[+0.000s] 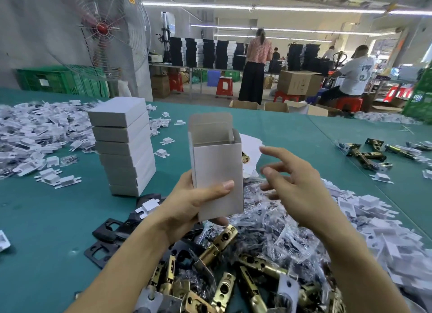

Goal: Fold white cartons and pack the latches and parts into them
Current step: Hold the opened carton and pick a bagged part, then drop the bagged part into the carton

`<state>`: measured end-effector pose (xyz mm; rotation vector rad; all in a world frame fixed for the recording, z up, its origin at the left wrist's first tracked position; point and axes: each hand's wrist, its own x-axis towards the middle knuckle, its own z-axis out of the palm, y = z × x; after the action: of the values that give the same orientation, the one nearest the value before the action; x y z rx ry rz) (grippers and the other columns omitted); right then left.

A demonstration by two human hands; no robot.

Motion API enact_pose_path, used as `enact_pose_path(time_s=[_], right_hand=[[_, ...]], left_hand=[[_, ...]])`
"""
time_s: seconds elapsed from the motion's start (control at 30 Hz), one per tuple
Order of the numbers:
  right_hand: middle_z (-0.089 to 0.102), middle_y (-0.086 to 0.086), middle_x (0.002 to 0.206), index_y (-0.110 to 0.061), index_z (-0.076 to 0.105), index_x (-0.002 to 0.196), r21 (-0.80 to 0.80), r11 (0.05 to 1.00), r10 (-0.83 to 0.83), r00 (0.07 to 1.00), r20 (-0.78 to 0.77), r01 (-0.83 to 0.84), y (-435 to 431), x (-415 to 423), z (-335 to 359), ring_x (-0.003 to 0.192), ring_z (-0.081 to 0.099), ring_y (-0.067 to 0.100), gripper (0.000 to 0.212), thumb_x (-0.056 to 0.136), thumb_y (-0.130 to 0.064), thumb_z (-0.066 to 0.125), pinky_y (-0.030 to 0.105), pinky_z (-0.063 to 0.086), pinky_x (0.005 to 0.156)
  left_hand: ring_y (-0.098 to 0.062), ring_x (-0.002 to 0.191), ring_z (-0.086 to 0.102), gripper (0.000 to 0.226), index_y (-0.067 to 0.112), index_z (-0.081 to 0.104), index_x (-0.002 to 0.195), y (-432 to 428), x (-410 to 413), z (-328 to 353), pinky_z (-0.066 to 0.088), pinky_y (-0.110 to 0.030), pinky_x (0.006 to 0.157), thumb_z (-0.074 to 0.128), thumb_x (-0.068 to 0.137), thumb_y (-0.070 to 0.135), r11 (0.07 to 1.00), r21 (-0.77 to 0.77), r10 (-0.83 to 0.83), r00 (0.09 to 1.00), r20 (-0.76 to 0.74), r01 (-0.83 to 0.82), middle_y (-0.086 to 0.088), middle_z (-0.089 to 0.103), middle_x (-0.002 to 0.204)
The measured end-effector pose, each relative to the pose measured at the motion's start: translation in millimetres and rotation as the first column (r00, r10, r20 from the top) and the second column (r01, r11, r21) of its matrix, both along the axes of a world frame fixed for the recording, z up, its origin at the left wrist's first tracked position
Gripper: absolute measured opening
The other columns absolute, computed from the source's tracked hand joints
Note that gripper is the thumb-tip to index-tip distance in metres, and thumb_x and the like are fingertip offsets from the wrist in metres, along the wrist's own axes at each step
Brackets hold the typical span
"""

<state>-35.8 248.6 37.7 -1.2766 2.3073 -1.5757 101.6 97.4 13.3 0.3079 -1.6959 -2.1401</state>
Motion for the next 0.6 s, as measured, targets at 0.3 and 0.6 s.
enact_pose_path(time_s=[0.3,0.6], right_hand=[[0.059,0.016,0.133,-0.025,0.063,0.13,0.797,0.447,-0.218,0.913,-0.344,0.407,16,-113,-14,0.109,0.059,0.035,0.056,0.087,0.003,0.039,0.043,0.051,0.094],[0.057,0.011,0.135,-0.029,0.054,0.134,0.764,0.464,-0.211,0.894,-0.395,0.447,20,-127,-41,0.113,0.059,0.03,0.062,0.084,0.004,0.041,0.036,0.049,0.079]], left_hand=[[-0.033,0.084,0.072,0.036,0.011,0.075,0.101,0,-1,0,0.057,-0.035,0.051,0.082,0.066,0.011,0.999,-0.003,0.051,0.994,-0.095,-0.051,-0.017,0.072,0.105],[-0.024,0.084,0.071,0.029,0.013,0.076,0.097,-1,-3,-3,0.056,-0.033,0.057,0.082,0.069,0.01,0.991,-0.134,-0.011,0.994,-0.107,-0.003,-0.01,0.072,0.095]])
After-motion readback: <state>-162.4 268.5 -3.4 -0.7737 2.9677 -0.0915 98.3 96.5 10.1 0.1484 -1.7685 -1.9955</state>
